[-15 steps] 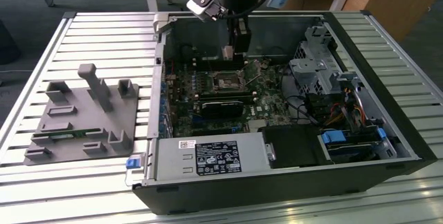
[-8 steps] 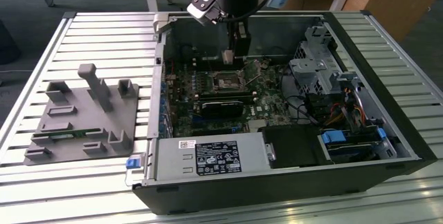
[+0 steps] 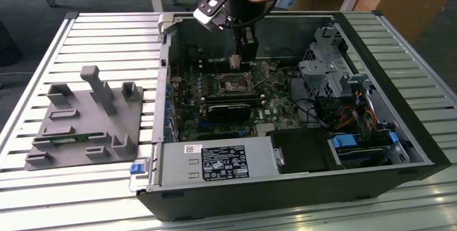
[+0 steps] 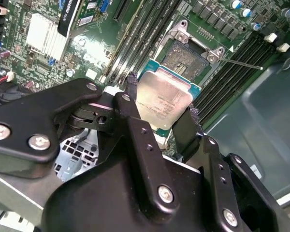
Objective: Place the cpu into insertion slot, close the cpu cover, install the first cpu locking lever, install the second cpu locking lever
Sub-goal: 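Place the cpu into insertion slot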
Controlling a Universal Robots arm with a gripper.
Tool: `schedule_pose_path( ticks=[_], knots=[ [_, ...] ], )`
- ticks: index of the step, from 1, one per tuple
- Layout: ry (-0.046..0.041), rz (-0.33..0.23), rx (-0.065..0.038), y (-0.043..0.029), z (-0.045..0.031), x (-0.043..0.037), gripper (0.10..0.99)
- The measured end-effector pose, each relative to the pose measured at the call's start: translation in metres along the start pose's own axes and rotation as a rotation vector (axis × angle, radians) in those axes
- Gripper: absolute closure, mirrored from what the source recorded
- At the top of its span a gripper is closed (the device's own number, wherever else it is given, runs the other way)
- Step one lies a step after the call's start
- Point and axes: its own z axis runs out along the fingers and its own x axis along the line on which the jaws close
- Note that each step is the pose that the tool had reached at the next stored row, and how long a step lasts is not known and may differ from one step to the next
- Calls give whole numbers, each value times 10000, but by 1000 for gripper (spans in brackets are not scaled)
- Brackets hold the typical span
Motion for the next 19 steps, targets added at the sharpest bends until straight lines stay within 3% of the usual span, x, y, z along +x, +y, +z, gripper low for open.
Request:
schedule_pose_path(
  ticks=[15, 19],
  knots=[
    [8, -27, -4, -6, 126, 33, 545],
    [30, -437, -21, -8, 159, 41, 545]
  ],
)
